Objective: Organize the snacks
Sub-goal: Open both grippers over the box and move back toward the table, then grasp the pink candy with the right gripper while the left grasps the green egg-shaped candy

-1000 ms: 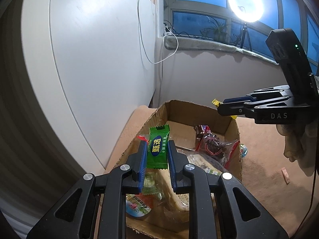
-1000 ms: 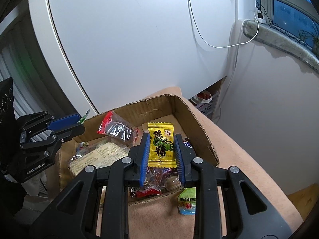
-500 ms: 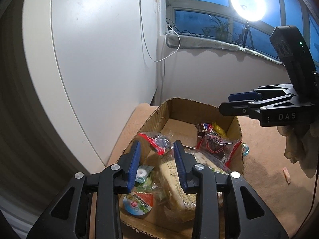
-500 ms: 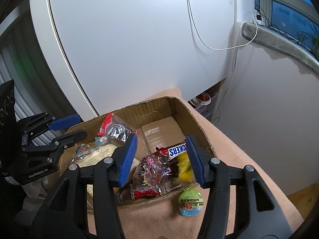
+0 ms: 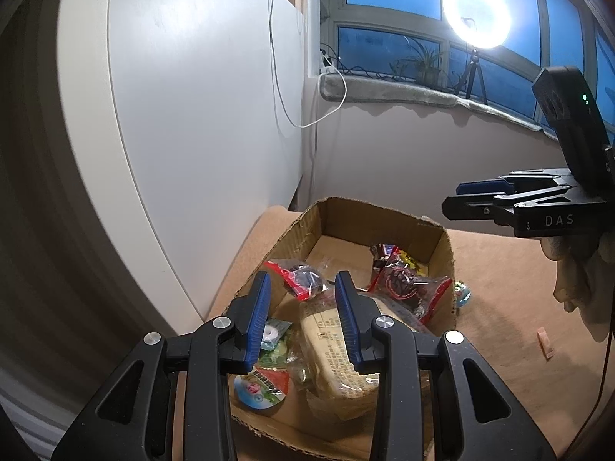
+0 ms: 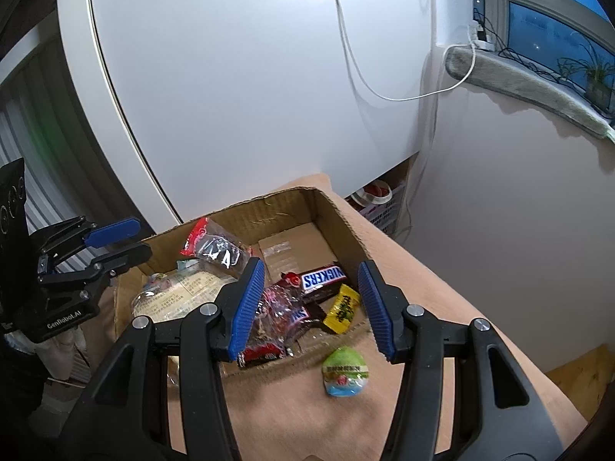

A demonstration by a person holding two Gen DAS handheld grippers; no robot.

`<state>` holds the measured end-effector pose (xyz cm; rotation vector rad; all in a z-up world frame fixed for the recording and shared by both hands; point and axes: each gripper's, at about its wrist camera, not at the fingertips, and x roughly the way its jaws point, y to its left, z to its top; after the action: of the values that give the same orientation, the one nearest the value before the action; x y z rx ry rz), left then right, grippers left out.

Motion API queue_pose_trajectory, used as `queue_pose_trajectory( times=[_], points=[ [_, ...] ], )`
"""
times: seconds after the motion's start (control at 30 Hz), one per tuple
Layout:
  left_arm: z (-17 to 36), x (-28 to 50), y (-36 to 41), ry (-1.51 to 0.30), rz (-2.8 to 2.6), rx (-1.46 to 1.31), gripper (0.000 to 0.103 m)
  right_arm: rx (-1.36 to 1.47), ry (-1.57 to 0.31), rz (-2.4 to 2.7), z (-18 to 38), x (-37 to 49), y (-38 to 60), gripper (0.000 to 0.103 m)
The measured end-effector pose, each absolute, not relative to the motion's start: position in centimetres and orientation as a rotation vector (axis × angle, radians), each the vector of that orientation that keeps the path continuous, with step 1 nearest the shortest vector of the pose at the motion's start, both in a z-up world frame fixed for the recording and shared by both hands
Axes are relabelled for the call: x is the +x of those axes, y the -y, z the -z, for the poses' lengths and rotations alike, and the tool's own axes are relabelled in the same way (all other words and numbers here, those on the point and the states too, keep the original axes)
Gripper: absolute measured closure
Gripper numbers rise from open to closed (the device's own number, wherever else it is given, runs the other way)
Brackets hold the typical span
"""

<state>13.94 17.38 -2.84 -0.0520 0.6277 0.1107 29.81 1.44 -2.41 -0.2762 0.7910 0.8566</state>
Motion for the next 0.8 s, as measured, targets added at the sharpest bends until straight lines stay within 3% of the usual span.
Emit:
queue_pose_trajectory(
  times=[0.73, 0.8],
  points=[
    [0.5, 11.8, -10.6, -0.588, 0.004, -0.025, 0.070, -0.240, -0.809, -0.780, 3.0, 27.6, 8.6, 0.050],
    [0.7, 11.9, -9.5, -0.591, 0.027, -0.019, 0.063, -0.237, -0.816, -0.767, 3.3, 27.0, 10.1, 0.050]
  ],
)
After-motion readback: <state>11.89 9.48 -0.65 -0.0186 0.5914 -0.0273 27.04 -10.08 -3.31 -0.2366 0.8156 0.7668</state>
